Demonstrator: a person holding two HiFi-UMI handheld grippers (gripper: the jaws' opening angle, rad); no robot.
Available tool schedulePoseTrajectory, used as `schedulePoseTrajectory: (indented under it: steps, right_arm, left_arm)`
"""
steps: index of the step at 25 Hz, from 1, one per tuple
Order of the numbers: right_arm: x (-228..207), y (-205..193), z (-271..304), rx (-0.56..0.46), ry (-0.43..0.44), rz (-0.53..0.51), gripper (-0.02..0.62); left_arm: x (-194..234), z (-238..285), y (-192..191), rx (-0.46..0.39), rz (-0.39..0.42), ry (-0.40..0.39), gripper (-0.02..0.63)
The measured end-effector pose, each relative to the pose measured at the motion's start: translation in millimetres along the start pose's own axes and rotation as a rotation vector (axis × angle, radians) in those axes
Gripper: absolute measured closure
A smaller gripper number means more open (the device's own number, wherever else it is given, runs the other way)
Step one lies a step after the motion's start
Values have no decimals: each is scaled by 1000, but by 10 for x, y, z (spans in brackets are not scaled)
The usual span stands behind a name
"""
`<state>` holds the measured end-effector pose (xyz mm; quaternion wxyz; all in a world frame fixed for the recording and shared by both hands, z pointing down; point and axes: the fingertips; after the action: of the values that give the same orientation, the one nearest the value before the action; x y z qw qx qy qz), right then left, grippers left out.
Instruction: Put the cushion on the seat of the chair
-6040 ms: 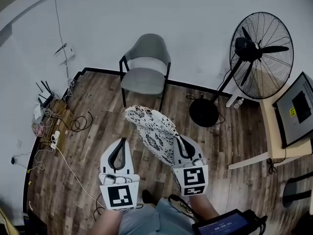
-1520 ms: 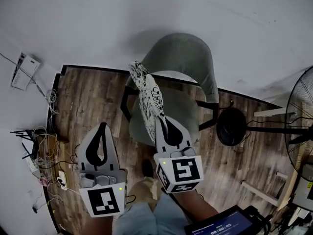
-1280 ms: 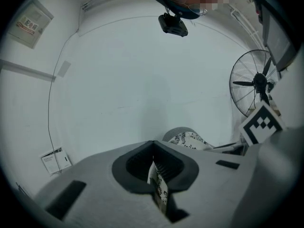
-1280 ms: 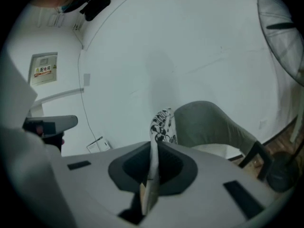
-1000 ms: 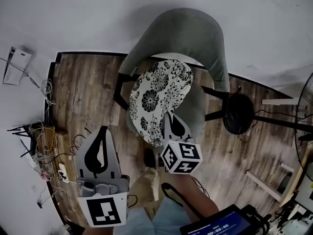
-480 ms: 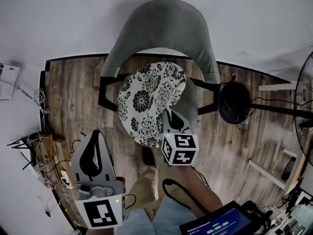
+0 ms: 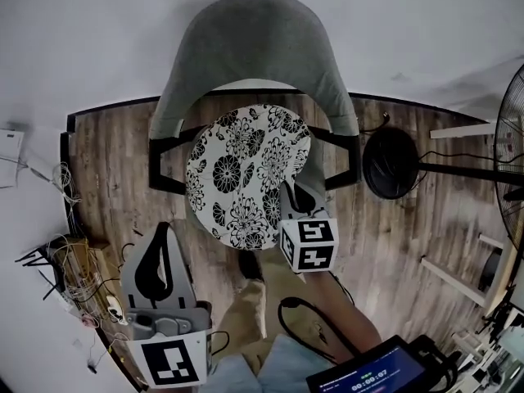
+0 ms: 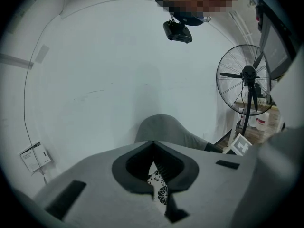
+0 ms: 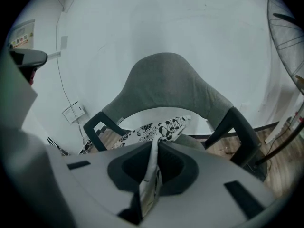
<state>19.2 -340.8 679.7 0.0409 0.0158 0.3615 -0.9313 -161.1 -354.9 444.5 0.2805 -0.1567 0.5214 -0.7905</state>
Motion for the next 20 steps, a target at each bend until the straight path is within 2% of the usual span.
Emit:
schedulePoseTrajectory:
  steps: [2, 7, 11, 20]
  right_arm:
    - [-97, -92, 57, 19, -8, 10, 566]
    - [-318, -246, 164, 44, -26, 17, 565]
    - [-432, -356, 252, 67, -31, 18, 560]
    - [-731, -719, 445, 134, -54, 52, 539]
  left_arm:
    - [-24, 69, 22, -12, 3, -19, 597]
    - [-47, 175, -52, 26, 21, -18, 597]
    - [-157, 263, -21, 4, 10, -48, 597]
    - [-312, 378, -56, 20, 24, -81, 597]
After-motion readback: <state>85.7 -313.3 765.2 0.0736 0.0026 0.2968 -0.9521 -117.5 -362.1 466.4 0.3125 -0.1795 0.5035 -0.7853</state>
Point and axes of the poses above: the fingertips, and each gripper's own axes: z forward along the fingers, x to its left, y out of its top, and after that the axes turned 12 degrees about -y, right-handed
